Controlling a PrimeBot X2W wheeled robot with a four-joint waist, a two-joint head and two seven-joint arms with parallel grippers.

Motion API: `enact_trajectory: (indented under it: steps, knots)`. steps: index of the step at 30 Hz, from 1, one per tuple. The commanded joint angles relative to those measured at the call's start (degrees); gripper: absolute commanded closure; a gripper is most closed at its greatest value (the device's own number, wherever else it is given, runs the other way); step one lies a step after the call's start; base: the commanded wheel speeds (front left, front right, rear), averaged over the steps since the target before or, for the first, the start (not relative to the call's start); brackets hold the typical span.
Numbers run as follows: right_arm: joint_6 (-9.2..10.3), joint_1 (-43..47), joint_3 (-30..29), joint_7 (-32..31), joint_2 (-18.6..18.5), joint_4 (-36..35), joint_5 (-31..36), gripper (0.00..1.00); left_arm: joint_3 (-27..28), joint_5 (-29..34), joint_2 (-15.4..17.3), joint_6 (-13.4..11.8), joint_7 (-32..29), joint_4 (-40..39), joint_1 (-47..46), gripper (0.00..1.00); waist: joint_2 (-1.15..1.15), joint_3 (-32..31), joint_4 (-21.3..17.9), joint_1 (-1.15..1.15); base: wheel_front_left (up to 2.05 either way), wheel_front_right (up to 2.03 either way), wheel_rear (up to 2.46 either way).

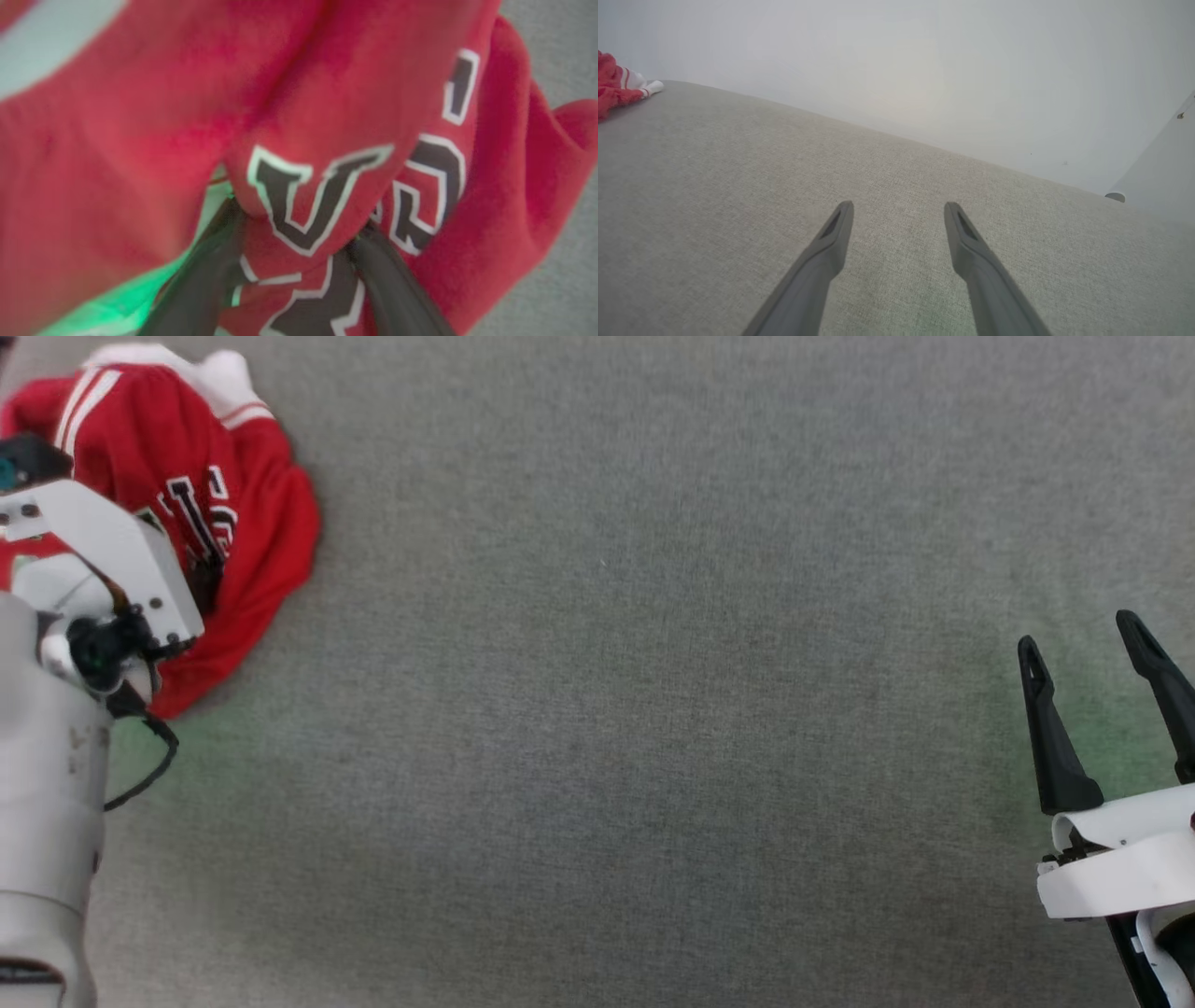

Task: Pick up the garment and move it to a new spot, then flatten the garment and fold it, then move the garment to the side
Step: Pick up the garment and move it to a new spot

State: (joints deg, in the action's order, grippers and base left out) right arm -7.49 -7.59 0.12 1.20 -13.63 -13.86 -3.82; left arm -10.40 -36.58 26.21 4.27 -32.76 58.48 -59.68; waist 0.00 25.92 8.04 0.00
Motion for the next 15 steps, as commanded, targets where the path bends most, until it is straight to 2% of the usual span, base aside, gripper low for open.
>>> enact_trajectory:
  steps: [1,5,6,7,8,9,15]
  knots:
    - [0.0,-0.7,0.0,-0.2,-0.1,-0.5,0.4,0.0,-0.7,0.7,-0.6,-0.2,0.1,1.4,-0.5,0.0,0.0,2.8,-0.4,0.0,0.0,0.0,0.0]
    - [0.0,-1.2,0.3,-1.0,-0.2,-1.3,0.4,0.0,-0.3,-0.6,-2.5,0.4,1.1,5.3,-1.3,0.0,0.0,3.1,-0.2,0.0,0.0,0.0,0.0]
    - [0.0,-1.2,0.4,-1.0,-0.2,-1.3,0.4,0.0,-0.4,-0.6,-3.0,0.7,1.3,6.0,-1.4,0.07,0.0,3.0,-0.1,0.0,0.0,0.0,0.0]
    - [0.0,-1.2,0.5,-1.1,-0.2,-1.2,0.4,0.0,-0.5,-0.8,-3.3,0.9,1.8,6.5,-1.7,0.49,0.0,2.7,0.1,0.0,0.0,0.0,0.0]
    - [0.0,-1.3,0.5,-1.1,-0.1,-1.1,0.4,0.0,-0.6,-0.8,-3.3,1.3,2.5,6.8,-2.1,0.81,0.0,2.4,0.2,0.0,0.0,0.0,0.0]
    - [0.0,-1.3,0.6,-1.2,0.0,-1.0,0.4,0.0,-0.5,-0.9,-3.1,1.5,3.1,7.1,-2.5,1.0,0.0,2.0,0.4,0.0,0.0,0.0,0.0]
    - [0.0,-0.5,1.5,-0.1,0.8,1.3,-0.3,0.0,-1.5,0.1,-0.4,2.5,7.5,7.7,-4.7,1.0,0.0,-2.5,1.1,0.0,0.0,0.0,0.0]
